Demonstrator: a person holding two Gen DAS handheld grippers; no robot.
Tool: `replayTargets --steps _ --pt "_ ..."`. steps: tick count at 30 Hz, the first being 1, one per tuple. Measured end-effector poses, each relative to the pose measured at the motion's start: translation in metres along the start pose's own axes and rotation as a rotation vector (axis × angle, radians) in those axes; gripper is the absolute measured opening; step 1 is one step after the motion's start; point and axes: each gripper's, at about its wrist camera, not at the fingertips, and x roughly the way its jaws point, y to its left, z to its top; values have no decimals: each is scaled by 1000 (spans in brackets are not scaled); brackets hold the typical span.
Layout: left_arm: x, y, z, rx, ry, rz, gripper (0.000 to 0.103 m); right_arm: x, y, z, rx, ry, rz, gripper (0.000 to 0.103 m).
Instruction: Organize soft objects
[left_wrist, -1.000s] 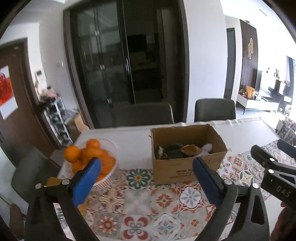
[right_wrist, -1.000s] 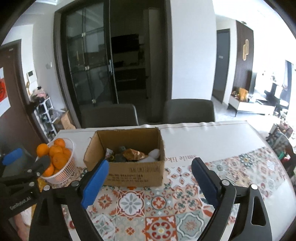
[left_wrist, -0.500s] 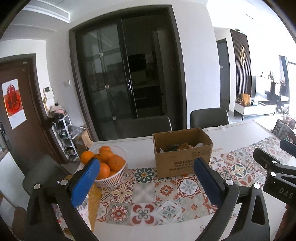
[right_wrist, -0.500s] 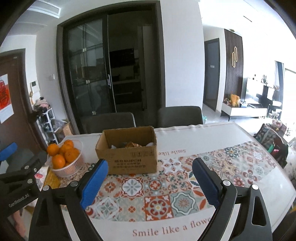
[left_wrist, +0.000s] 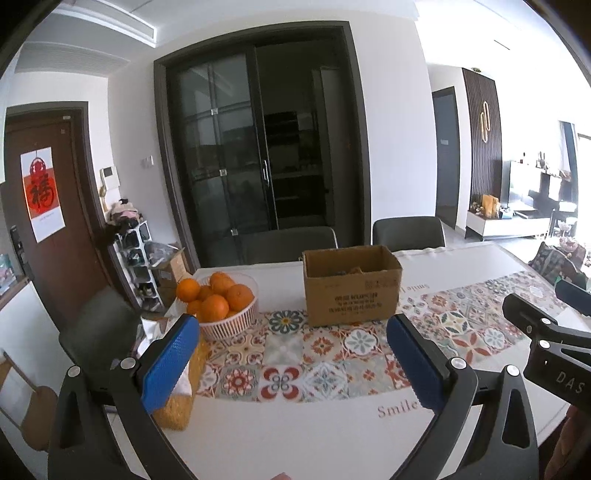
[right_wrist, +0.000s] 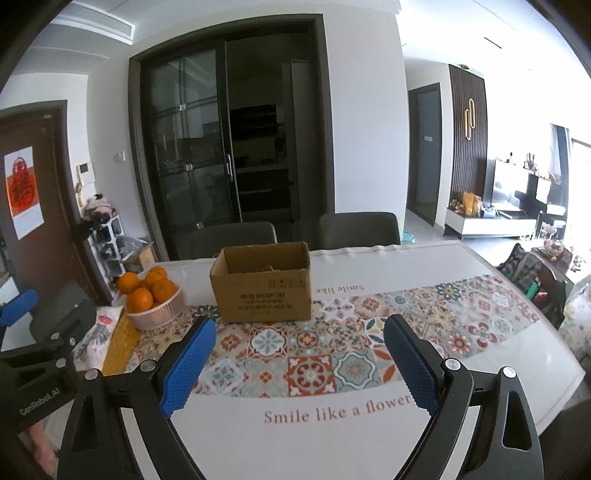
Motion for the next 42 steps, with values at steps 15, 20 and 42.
replayTargets --steps 15,20,42 --pt "-72 -7 -36 3 -14 5 103 -70 -12 -40 -20 -20 -19 93" --pt "-87 -9 -36 3 -18 -25 103 -91 -17 -46 -15 -31 -18 93" --pt "-104 -9 -32 13 -52 -15 103 -106 -19 -45 1 -49 -7 93"
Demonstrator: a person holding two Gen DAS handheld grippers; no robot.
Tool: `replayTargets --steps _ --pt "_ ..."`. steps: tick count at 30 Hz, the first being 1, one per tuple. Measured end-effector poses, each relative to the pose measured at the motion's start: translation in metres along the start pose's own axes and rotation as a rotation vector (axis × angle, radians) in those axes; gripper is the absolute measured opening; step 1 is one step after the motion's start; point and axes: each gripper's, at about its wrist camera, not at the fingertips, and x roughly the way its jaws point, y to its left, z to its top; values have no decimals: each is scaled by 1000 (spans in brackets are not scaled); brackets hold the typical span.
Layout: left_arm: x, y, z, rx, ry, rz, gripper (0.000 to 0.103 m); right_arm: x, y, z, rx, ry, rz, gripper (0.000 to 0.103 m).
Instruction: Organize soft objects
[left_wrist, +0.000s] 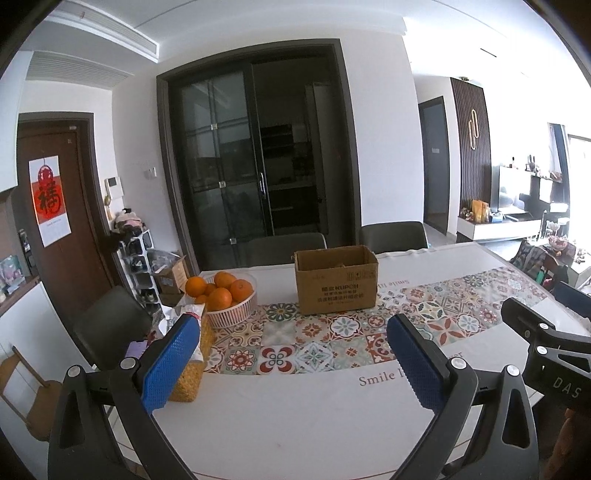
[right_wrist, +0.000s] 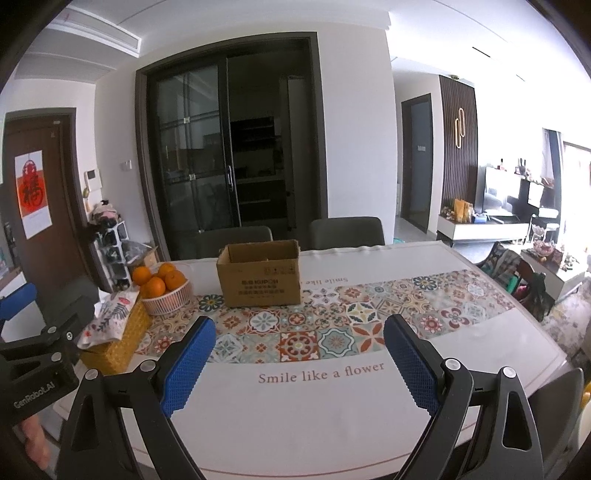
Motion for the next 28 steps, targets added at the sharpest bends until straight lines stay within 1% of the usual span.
replayTargets --steps 28 --pt "-1 -3 0 0 0 -6 103 -4 2 1 -2 -3 1 93"
